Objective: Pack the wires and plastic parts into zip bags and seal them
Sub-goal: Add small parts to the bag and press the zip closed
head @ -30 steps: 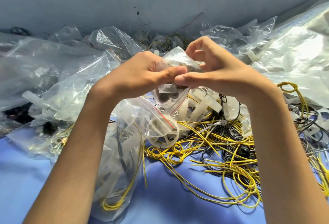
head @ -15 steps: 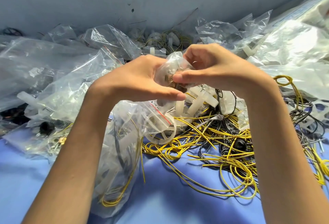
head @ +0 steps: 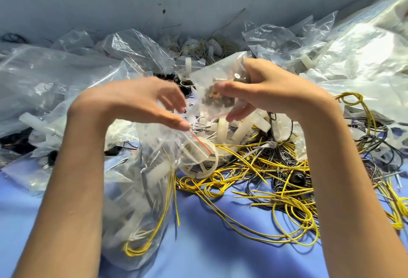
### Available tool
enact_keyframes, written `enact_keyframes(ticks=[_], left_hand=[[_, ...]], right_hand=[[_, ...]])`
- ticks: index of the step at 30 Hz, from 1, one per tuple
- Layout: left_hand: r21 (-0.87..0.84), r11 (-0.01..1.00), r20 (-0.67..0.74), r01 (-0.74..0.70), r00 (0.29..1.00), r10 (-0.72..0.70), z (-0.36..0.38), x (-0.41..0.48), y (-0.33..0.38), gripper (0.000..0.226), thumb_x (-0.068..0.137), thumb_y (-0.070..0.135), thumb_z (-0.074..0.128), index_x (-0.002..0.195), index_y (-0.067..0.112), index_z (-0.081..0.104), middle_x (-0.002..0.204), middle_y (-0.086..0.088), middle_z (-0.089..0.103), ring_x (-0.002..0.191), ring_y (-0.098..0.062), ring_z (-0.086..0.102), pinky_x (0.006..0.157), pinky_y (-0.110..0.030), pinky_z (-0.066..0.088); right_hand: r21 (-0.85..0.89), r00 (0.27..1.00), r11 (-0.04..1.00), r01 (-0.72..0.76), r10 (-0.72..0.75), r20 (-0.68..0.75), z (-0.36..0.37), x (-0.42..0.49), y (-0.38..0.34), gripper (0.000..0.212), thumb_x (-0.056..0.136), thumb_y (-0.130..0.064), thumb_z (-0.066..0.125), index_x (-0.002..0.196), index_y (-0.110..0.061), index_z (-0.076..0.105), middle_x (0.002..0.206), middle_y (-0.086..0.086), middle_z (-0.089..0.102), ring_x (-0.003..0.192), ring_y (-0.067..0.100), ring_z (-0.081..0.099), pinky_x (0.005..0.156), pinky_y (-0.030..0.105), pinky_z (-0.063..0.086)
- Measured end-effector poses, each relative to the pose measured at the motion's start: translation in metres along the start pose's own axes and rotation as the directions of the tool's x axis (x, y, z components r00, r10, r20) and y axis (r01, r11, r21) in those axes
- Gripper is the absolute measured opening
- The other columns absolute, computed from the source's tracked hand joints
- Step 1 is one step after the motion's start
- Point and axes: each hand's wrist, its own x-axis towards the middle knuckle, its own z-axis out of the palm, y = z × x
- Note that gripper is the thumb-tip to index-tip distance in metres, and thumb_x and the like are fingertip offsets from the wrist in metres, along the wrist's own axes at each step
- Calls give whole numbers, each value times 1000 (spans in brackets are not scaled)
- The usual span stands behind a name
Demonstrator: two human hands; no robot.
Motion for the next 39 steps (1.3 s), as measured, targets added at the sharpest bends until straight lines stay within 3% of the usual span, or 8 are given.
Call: enact_keyframes(ticks=[3,6,17,23,26,29,34,39], left_hand=[[147,981,157,123,977,-146,1,-1,-8,63,52,67,62,102,30,66,95,16,69,92,-1,63,90,-29,50],[193,974,114,122,983,-146,2,3,-11,26,77,49,67,92,28,68,75,15,62,70,0,56,66,-16,44],[-124,915,-242,-384,906,348,-3,-20,37,10,77,37,68,77,27,69,75,-2,65,80,-22,59,71,-34,44],[-201,801,-440,-564,782,440,-6,-27,51,6,85,23,65,82,18,65,72,17,60,73,6,53,70,-12,37],[-163,798,-510,-580,742,435,-4,-25,58,8,86,24,62,79,23,64,77,5,51,73,-15,46,70,-22,32],[-163,785,-497,-598,737,459,6,-18,67,5,87,23,61,82,25,61,77,5,47,72,-7,44,68,-20,32],[-151,755,-467,-638,719,514,18,-8,80,3,88,21,60,88,23,63,78,4,46,70,-5,46,66,-20,34],[-105,733,-520,-672,665,536,17,-9,79,4,89,19,61,88,22,62,78,3,44,72,-6,45,70,-18,33]], right_hand=[[-18,999,1000,5,-5,-43,-1,1,-1,35,90,-34,61,74,-19,34,61,-7,44,61,22,72,45,21,31],[25,995,996,88,-86,-52,2,4,-4,18,87,-20,64,88,-10,50,71,-9,60,68,24,73,55,33,57],[249,987,955,163,-159,-37,7,1,-15,13,92,-6,59,83,-13,66,72,2,71,67,14,69,61,23,56],[341,990,932,122,-138,22,0,-5,-13,61,83,-35,62,90,24,51,85,49,53,73,55,58,68,48,40],[162,969,984,71,-107,223,-6,-11,-11,25,80,-28,64,72,-6,72,60,13,66,55,14,60,54,19,45],[-59,886,998,-15,41,462,-3,-16,-10,26,71,-29,78,86,-8,73,79,12,73,72,26,72,66,50,59],[46,955,995,92,-101,278,-4,-16,-18,20,68,-28,80,84,-30,69,81,-11,71,73,-4,63,67,20,54],[123,913,992,6,-56,403,-5,-20,-18,10,65,-31,78,72,-28,71,69,-11,69,66,4,66,56,16,51]])
